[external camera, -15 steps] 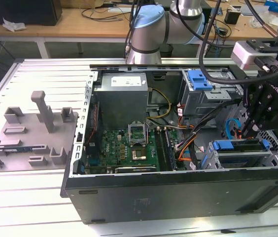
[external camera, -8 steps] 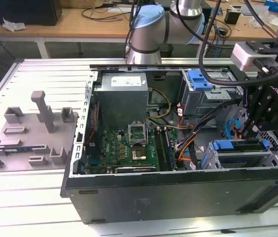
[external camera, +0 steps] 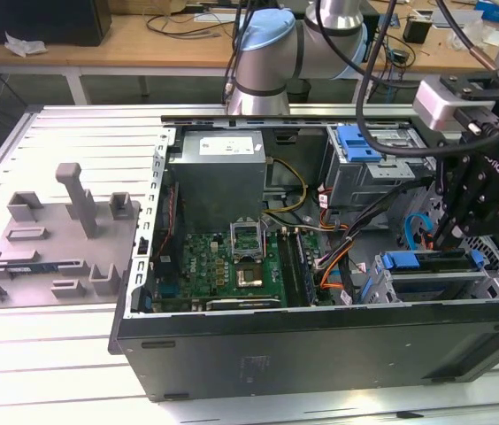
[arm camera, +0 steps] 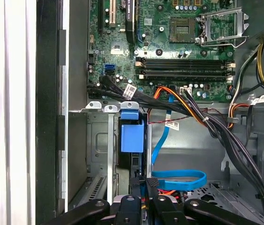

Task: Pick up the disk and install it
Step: 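Insert the second disk wire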

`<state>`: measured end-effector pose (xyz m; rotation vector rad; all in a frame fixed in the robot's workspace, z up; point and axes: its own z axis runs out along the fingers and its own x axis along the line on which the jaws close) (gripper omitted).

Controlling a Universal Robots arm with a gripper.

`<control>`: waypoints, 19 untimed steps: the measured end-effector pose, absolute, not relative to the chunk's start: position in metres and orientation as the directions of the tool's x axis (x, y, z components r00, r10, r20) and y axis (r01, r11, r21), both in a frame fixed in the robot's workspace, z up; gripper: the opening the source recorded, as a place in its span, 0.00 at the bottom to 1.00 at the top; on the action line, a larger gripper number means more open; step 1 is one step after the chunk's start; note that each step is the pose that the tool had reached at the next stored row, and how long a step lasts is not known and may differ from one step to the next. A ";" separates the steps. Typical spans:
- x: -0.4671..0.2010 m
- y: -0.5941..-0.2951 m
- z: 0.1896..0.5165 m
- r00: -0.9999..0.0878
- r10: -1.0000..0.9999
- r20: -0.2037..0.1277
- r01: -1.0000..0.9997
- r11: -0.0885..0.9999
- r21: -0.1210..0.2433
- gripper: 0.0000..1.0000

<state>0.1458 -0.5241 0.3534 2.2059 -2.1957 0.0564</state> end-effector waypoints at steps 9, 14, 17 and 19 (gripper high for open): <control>0.145 -0.525 0.351 0.004 -0.999 0.045 -1.000 -0.005 -0.008 0.16; 0.145 -0.526 0.350 0.004 -0.999 0.045 -1.000 -0.005 -0.011 0.16; 0.145 -0.526 0.349 0.004 -0.999 0.045 -1.000 -0.005 -0.013 0.16; 0.145 -0.526 0.348 0.004 -0.999 0.045 -1.000 -0.005 -0.014 0.16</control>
